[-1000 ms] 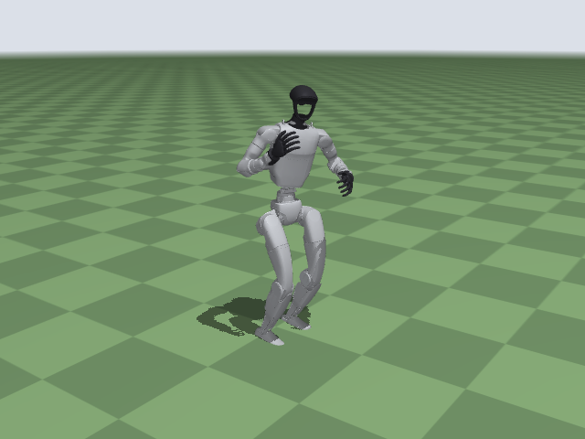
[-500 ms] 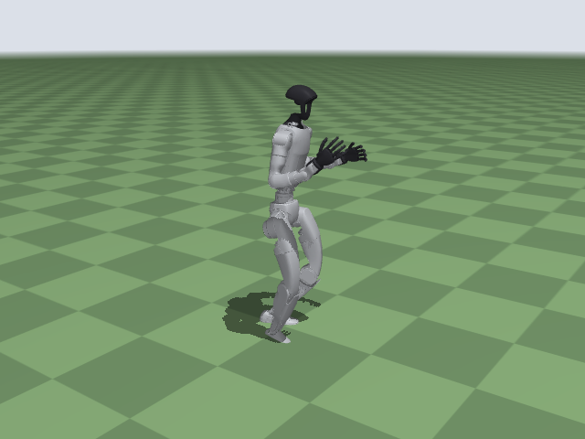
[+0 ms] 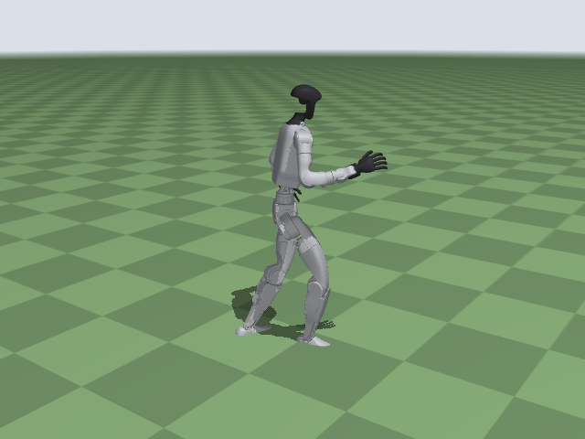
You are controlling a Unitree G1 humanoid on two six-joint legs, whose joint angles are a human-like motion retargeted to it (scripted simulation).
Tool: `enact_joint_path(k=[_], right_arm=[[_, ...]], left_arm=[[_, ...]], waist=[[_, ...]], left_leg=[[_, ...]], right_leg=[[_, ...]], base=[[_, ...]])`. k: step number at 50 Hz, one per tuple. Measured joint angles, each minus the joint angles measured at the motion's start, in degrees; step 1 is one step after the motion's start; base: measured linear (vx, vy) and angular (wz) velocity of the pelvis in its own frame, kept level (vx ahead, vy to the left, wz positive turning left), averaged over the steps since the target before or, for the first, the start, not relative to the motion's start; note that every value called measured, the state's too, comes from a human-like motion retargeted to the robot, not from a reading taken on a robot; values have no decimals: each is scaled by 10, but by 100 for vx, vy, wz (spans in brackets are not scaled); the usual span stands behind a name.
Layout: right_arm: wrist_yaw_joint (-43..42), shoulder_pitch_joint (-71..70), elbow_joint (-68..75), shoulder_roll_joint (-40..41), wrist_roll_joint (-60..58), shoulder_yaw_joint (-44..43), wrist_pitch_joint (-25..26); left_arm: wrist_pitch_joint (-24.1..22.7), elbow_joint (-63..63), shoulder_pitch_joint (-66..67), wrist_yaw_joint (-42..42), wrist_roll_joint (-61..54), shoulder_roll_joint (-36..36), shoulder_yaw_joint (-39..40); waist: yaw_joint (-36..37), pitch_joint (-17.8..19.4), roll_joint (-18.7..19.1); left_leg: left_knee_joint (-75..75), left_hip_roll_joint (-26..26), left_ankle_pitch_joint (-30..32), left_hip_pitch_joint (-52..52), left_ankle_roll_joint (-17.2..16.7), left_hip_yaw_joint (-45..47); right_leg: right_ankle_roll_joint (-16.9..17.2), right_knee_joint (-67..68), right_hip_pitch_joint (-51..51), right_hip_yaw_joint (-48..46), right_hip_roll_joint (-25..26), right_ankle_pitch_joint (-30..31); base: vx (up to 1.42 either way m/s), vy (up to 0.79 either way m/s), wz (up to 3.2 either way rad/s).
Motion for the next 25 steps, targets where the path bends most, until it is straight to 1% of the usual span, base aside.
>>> enact_joint_path(k=[2, 4, 9, 13, 16, 19, 22, 25], right_arm=[[14, -4, 14, -17, -17, 13, 10], [25, -11, 30, -33, -32, 23, 20], [31, -38, 68, -73, -53, 40, 38], [18, -58, 97, -107, -65, 40, 49], [8, -69, 109, -129, -70, 37, 56], [2, -76, 114, -146, -76, 34, 61], [-4, -85, 113, -157, -79, 33, 67], [-16, -93, 106, -159, -87, 30, 71]], left_arm=[[9, 71, 3, -12, 7, -20, -14], [17, 134, 8, -26, 13, -40, -24], [29, 252, 36, -55, 40, -88, -45], [35, 301, 67, -71, 59, -118, -46], [37, 319, 89, -80, 73, -136, -39], [40, 332, 105, -87, 83, -148, -28], [43, 339, 114, -91, 96, -154, -17], [43, 341, 117, -88, 110, -154, -12]], waist=[[7, 4, -9], [15, 5, -16], [34, 2, -24], [48, -5, -23], [57, -13, -18], [64, -23, -8], [67, -36, 8], [70, -48, 24]], left_leg=[[-12, -23, 10, 0, 7, -27], [-18, -42, 20, -1, 14, -54], [-12, -82, 35, -7, 30, -131], [19, -109, 30, -20, 41, -192], [55, -126, 19, -36, 47, -234], [101, -140, 3, -55, 50, -276], [146, -148, -13, -74, 49, -323], [185, -160, -27, -86, 48, -375]], right_leg=[[11, 24, -22, 47, -3, -12], [9, 55, -39, 87, -6, -25], [-8, 154, -69, 177, 3, -48], [-27, 228, -85, 237, 32, -66], [-38, 257, -93, 271, 67, -73], [-42, 256, -98, 303, 117, -76], [-36, 226, -101, 340, 184, -65], [-22, 188, -100, 395, 259, -42]], base=[[-27, 20, 136], [-23, 20, 134], [-17, 19, 149], [-9, 18, 158], [-3, 17, 164], [1, 17, 175], [4, 17, 193], [7, 18, 210]])
